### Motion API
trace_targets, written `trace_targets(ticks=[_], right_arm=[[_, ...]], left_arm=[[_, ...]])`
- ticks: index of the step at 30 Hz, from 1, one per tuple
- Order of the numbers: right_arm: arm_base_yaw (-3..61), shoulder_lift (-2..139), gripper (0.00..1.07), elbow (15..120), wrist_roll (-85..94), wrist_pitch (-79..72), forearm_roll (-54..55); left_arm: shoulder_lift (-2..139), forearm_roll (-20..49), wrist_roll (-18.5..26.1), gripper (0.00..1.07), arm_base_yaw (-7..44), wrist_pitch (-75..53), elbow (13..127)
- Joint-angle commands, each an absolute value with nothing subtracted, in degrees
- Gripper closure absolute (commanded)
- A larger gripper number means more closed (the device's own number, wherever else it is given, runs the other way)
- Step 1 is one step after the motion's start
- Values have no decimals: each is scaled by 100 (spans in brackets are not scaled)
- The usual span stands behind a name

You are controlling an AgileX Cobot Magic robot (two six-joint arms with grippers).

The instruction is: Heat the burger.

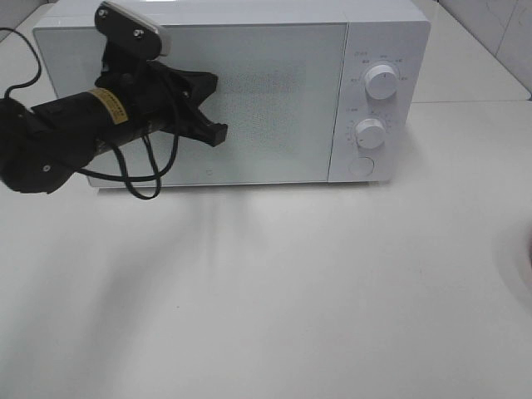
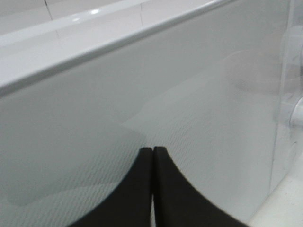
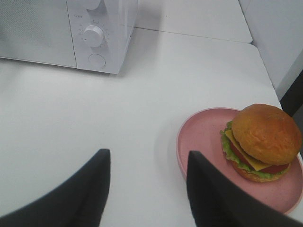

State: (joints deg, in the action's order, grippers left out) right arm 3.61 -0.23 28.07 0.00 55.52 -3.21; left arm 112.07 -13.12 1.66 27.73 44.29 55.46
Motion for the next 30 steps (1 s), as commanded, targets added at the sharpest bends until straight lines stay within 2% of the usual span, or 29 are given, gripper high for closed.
trace_targets(ticks=[1,20,25,30], right_arm=[[355,-178,56,2802,46,5506,-321],[355,-178,56,2802,46,5506,-321],[355,-178,56,2802,46,5506,-321],[355,-178,56,2802,46,5506,-321]], left_arm=[[11322,-109,160,107,2693,4309,6154],[10623,-218,172,107,3570,3862,6337],[10216,-309,395,107,3856,3650,6337],[9654,-309,567,107,4183,2693,6337]])
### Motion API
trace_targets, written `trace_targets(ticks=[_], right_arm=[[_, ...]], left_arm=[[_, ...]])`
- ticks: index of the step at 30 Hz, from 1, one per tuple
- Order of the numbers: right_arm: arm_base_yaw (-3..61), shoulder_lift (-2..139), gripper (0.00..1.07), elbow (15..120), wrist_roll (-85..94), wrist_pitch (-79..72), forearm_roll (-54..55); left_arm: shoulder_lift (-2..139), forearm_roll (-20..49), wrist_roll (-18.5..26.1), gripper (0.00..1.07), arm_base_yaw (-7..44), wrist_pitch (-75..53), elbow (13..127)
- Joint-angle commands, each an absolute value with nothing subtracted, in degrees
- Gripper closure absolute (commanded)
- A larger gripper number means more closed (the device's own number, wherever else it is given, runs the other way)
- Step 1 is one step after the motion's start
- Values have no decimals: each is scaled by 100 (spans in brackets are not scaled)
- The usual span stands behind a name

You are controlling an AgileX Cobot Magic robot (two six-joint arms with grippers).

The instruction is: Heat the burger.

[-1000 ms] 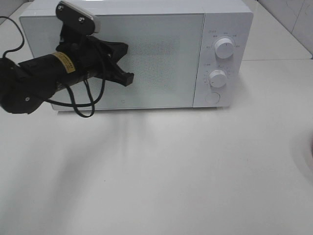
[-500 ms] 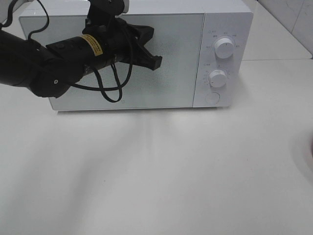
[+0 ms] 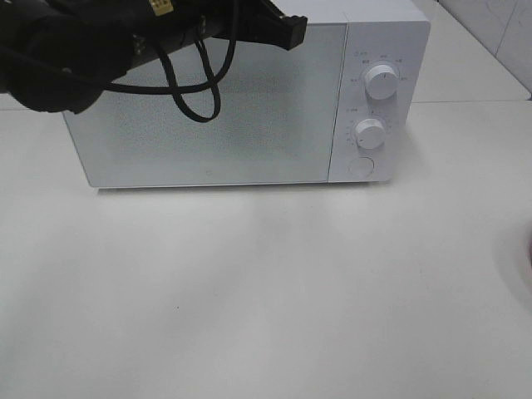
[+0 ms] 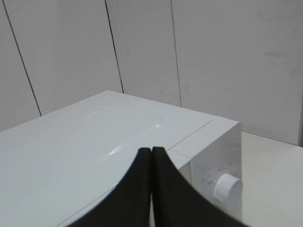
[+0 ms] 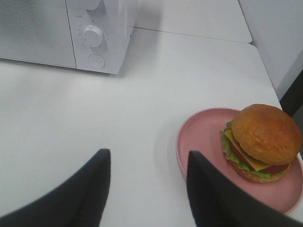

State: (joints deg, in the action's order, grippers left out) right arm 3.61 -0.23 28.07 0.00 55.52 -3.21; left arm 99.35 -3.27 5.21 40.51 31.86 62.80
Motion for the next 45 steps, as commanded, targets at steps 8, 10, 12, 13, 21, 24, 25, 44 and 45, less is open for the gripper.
trace_targets(ticks=[8,10,12,13,21,24,25,44,45], right_arm=[[355,-178,56,2802,46,5506,-321],[355,-178,56,2802,46,5506,-321],[355,-178,56,2802,46,5506,-321],[355,-178,56,2802,46,5506,-321],[355,-178,56,2802,46,5506,-321],[355,-178,56,2802,46,5506,-321],[355,-178,56,2802,46,5506,-321],[355,-178,56,2802,46,5506,-321],[355,-178,56,2802,46,5506,-321]], left_arm=[[8944,-309,550,107,4475,550,6337],[8812,-269,533,107,4475,-92,6337],[8697,-155,504,107,4475,-659,6337],[8652,-92,504,107,4475,-945,6337],[8365,584,92,12,4475,-2750,6337],[8365,636,-120,5,4475,-3197,6337],[8365,636,-120,5,4475,-3197,6337],[7775,315,-80,6,3335,-5254,6245],[7649,309,-80,6,3088,-5392,6154]])
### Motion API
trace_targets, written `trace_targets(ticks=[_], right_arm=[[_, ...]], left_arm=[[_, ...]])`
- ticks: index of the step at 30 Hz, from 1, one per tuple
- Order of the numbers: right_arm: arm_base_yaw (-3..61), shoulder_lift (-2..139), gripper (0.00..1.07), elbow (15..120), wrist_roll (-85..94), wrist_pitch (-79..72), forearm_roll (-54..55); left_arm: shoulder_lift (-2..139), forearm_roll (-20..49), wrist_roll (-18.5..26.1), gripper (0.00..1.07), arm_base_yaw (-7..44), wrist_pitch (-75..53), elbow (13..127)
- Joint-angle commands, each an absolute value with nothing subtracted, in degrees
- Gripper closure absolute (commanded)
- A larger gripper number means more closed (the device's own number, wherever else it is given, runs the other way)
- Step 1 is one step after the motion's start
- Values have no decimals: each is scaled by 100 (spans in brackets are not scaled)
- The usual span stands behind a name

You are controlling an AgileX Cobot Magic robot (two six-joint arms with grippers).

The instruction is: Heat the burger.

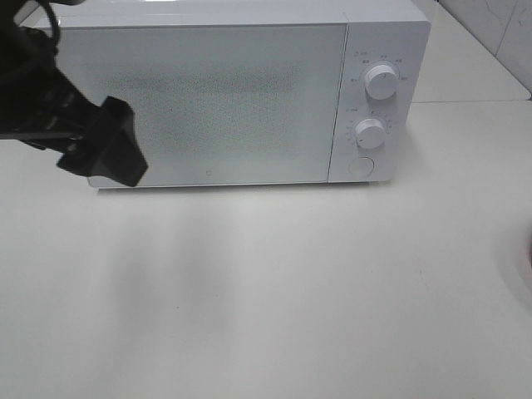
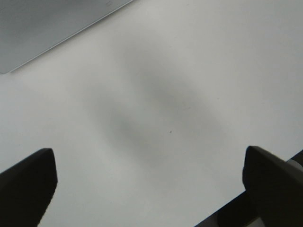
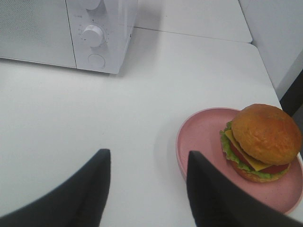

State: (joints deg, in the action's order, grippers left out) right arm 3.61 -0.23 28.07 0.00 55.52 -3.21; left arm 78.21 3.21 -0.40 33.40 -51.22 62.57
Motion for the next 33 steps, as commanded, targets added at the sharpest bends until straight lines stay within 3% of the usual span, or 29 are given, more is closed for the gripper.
trace_targets(ticks=[1,12,33], right_arm=[[355,-178,56,2802,46,5506,-321],[355,-178,56,2802,46,5506,-321],[355,-178,56,2802,46,5506,-321]], left_arm=[[7494,235,-80,6,2848,-5414,6045],[6692,183,-80,6,1564,-5907,5277],[3879,-235,-80,6,1421,-5804,3358]])
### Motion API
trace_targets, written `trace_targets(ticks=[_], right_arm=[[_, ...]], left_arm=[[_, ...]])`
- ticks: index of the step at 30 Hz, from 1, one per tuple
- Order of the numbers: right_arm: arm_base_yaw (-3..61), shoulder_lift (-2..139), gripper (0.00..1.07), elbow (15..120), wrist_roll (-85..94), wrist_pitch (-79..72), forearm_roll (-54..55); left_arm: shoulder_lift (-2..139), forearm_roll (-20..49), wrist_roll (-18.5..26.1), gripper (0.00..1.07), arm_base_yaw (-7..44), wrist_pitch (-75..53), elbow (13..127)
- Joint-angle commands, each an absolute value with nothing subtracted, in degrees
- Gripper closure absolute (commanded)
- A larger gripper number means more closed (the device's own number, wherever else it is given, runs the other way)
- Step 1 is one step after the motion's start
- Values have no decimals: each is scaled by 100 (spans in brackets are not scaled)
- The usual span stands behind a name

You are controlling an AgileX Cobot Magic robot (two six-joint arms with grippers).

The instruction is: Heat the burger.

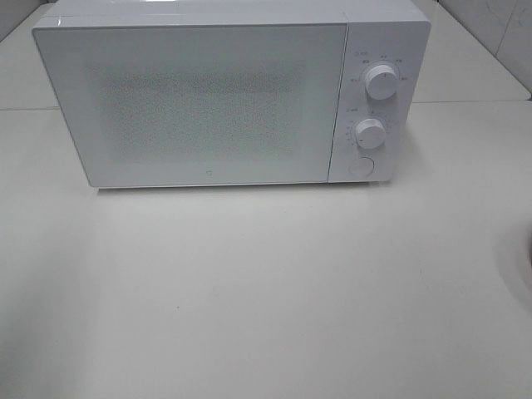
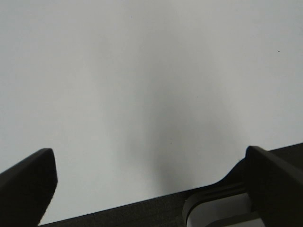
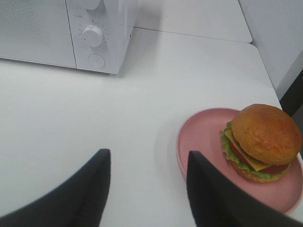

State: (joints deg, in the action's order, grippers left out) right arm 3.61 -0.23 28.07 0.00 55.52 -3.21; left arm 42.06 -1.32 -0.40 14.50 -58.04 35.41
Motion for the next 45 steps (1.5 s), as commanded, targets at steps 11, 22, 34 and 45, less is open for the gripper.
trace_targets(ticks=[11,22,34,45], right_arm=[[355,-178,56,2802,46,5506,-321],[355,-178,56,2802,46,5506,-321],[355,-178,56,2802,46,5506,-321],[355,-178,56,2802,46,5506,-321]], left_arm=[[2956,-401,126,6,1341,-5844,2951],[2303,-223,138,6,286,-5907,2899],[1134,-206,178,6,160,-5936,2865],[-69,-195,178,6,160,-5936,2865]])
